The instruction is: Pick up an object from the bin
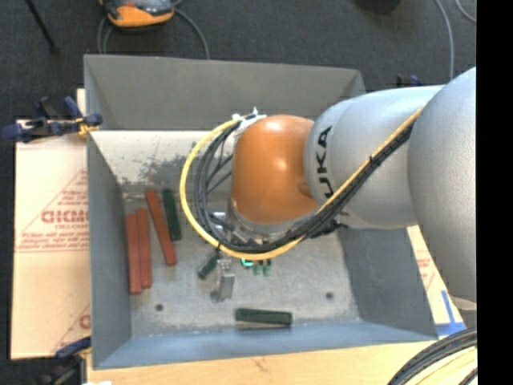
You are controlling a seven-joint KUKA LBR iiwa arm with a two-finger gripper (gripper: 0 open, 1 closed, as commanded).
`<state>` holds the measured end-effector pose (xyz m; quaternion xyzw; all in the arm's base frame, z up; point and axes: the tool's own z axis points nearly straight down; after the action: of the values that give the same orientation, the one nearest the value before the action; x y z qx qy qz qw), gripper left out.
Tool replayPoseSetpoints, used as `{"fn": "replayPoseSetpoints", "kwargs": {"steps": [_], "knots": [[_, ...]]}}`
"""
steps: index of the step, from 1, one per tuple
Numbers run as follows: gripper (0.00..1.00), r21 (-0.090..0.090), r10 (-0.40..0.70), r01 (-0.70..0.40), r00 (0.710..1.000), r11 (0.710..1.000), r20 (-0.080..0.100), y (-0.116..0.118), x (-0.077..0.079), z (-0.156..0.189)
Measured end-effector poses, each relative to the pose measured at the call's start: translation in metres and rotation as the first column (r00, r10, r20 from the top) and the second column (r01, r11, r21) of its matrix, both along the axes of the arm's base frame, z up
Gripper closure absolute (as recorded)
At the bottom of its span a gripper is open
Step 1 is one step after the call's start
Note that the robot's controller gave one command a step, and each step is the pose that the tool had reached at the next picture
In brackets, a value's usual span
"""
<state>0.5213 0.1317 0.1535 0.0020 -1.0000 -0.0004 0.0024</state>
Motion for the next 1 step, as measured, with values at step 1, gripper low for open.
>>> {"fn": "replayPoseSetpoints", "kwargs": {"steps": [1], "knots": [[0.00, 0.001, -0.003, 0.003, 1.000, 1.000, 0.007, -0.0003, 0.0020, 0.0037]]}}
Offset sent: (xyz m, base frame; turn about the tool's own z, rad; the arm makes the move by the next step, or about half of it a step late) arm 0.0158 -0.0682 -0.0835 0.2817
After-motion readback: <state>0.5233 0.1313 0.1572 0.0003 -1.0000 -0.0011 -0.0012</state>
